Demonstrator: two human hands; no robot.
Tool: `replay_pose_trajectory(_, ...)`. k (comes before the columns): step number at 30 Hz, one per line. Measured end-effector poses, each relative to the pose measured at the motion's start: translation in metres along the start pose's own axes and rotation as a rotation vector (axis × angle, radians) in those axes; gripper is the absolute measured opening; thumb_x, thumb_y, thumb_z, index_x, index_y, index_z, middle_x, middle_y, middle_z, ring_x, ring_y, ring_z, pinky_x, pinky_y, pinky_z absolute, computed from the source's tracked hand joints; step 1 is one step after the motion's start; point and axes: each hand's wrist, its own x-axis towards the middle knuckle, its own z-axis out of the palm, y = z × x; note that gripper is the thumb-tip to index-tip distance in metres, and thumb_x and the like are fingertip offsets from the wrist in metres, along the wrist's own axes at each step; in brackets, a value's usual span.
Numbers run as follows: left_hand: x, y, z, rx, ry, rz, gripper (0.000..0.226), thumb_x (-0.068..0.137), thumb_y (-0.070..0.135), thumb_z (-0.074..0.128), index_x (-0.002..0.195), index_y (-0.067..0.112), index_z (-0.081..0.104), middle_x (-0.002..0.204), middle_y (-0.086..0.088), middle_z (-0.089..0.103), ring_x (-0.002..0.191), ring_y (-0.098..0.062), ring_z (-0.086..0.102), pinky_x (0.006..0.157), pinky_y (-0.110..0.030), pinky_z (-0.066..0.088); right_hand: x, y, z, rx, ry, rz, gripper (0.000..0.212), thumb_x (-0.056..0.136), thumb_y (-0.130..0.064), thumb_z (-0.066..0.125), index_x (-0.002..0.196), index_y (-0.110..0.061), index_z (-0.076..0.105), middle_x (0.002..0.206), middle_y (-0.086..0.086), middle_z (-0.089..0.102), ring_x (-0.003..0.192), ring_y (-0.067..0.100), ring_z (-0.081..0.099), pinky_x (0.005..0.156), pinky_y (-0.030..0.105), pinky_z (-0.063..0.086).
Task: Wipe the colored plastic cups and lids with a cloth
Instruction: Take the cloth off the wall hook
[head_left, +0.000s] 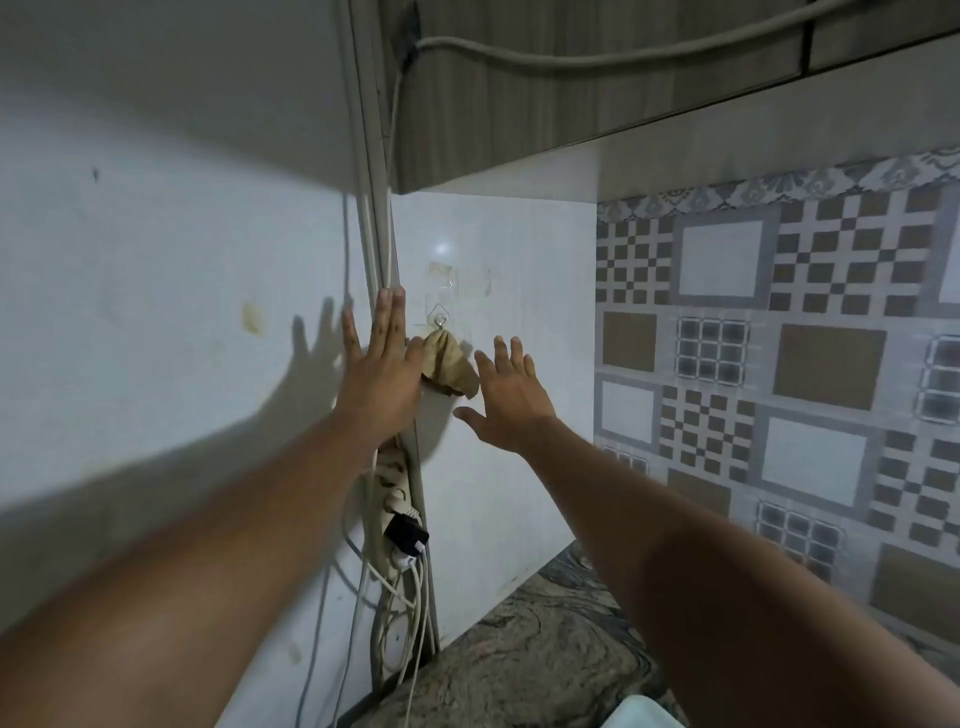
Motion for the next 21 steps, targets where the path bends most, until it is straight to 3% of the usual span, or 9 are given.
replay_pose_trajectory(4,0.013,-0.003,0.003,0.139,0.016,0.034,0.019,0.084,0.013,0.066,0.102,0.007,0.063,0.166,-0.026,-0.003,0.154,-0.041,-0.011,0.110,-0.072,-0.018,0.010,-0.002,0.005,0.091,0.059,0.017,0.079,0.100,-0.050,0.055,0.158,-0.009,0.023,0.167,0.021,0.016,0.156,0.041,0.005,0.126,0.052,0.013)
replay_pose_trajectory(7,0.023,-0.006,0.008,0.141,0.016,0.068,0.010,0.086,0.005,0.064,0.095,0.007,0.063,0.166,-0.026,-0.005,0.152,-0.042,-0.016,0.110,-0.075,-0.013,0.023,-0.005,0.011,0.135,0.058,0.043,0.070,0.099,-0.047,0.056,0.153,-0.010,0.033,0.160,0.017,0.033,0.151,0.042,0.021,0.121,0.055,0.025)
replay_pose_trajectory(11,0.036,-0.005,0.010,0.127,0.001,0.096,0.007,0.085,0.005,0.064,0.091,0.009,0.064,0.166,-0.023,-0.005,0.152,-0.042,-0.016,0.110,-0.078,-0.010,0.027,-0.008,0.006,0.217,0.120,0.056,0.037,0.100,-0.027,0.054,0.133,-0.009,0.051,0.129,0.010,0.058,0.123,0.036,0.050,0.101,0.047,0.042)
replay_pose_trajectory(15,0.045,-0.008,0.010,0.098,0.060,0.128,0.011,0.083,0.007,0.068,0.093,0.011,0.068,0.168,-0.020,0.000,0.154,-0.041,-0.011,0.110,-0.072,-0.017,0.031,-0.005,0.001,0.256,0.190,0.109,0.017,0.097,-0.012,0.049,0.111,-0.009,0.057,0.093,0.009,0.052,0.093,0.037,0.059,0.072,0.035,0.037)
replay_pose_trajectory(21,0.060,-0.017,0.000,0.049,0.205,0.154,0.004,0.085,0.004,0.064,0.087,0.006,0.067,0.165,-0.021,0.018,0.153,-0.045,0.009,0.115,-0.071,0.000,0.039,0.002,-0.009,0.325,0.249,0.159,0.014,0.096,-0.015,0.047,0.102,-0.009,0.058,0.097,0.014,0.061,0.080,0.037,0.056,0.068,0.034,0.034)
